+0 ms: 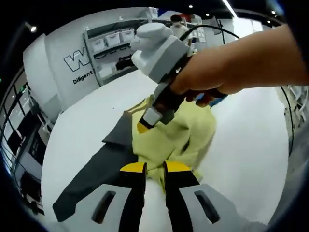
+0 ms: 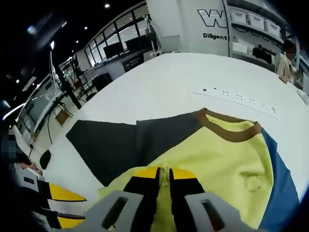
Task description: Fold the garment on the visible template until the final outline fits inside the template.
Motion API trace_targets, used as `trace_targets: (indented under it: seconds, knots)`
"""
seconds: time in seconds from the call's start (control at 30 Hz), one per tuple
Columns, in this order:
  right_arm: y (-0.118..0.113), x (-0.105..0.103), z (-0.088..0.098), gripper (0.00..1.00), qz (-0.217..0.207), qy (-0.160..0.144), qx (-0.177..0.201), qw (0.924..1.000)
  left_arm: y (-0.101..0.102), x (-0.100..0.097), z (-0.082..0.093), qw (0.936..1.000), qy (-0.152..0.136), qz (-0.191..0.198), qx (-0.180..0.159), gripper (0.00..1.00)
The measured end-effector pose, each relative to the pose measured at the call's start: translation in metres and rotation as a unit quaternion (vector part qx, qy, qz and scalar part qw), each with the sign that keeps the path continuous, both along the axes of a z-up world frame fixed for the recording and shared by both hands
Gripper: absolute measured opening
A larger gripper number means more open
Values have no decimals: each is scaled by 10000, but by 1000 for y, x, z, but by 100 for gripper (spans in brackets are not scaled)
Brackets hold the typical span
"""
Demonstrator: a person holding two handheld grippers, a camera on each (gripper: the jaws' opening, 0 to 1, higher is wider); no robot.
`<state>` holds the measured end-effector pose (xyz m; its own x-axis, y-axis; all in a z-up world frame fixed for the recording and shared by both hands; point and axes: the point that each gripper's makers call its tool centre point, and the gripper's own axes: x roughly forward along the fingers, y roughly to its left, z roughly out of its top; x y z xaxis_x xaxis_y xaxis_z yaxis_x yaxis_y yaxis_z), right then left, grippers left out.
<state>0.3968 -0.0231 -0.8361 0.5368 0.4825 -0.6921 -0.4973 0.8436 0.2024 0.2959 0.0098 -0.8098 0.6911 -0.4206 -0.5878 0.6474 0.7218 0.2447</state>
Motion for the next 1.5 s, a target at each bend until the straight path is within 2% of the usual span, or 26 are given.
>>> trace_targets:
  seconds: [0.13,0.2,0.27,0.3,0.37,0.4,0.53,0.6,0.63,0.73,0.77,0.83,0.87,0.97,1.13,1.2,1.23,1.27,1.33,1.43,1.5]
  knots:
    - [-1,0,9,5,18,-83,59,9999,-3,1,-5,9995,-72,-173,240,10]
    - [-4,-3,13,5,4,-117,84,9999,-3,4,-6,9957,-331,-460,732,11]
    - [-6,-4,14,5,-3,-118,106,9999,-6,5,-5,9928,-478,-612,917,11]
    - [-9,-6,17,5,-11,-146,135,9998,-6,7,-4,9876,-632,-762,1222,11]
    - [-12,-8,18,5,-28,-167,151,9997,-12,8,-6,9808,-767,-1041,1458,11]
    - [-15,-10,19,5,-50,-185,160,9997,-14,8,-8,9739,-863,-1210,1715,11]
    - [-29,-19,24,8,-109,-274,136,9995,-20,8,-10,9626,-1056,-1485,2002,11]
    - [-36,-25,25,8,-124,-289,136,9994,-21,7,-12,9606,-1051,-1535,2063,11]
    - [-43,-33,27,8,-135,-330,123,9993,-20,10,-14,9575,-1090,-1552,2172,11]
    - [-55,-47,27,9,-134,-384,92,9991,-21,13,-16,9553,-1100,-1589,2238,11]
    - [-57,-51,27,9,-140,-401,86,9991,-21,15,-15,9494,-1187,-1664,2384,12]
    - [-60,-58,27,9,-144,-409,85,9990,-22,16,-13,9476,-1248,-1679,2415,12]
    - [-64,-69,26,9,-133,-406,75,9991,-23,18,-12,9444,-1300,-1694,2499,11]
    - [-66,-83,25,9,-137,-385,102,9991,-27,21,-12,9407,-1352,-1757,2568,10]
    - [-66,-102,24,10,-90,-340,108,9993,-28,27,-13,9456,-1226,-1646,2525,2]
    - [-65,-109,24,10,-56,-314,124,9994,-26,29,-11,9540,-1154,-1474,2342,0]
    - [-62,-115,23,11,50,-299,102,9995,-24,30,-9,9642,-1046,-1295,2064,0]
    - [-61,-117,23,11,88,-292,99,9995,-20,33,-7,9711,-968,-1101,1882,0]
    - [-53,-125,24,11,334,-325,85,9989,-11,39,-2,9764,-924,-915,1724,0]
    - [-36,-133,30,11,627,-330,320,9970,-2,44,1,9848,-775,-686,1392,0]
    - [-22,-142,34,12,891,-297,487,9944,5,46,1,9878,-693,-543,1285,0]
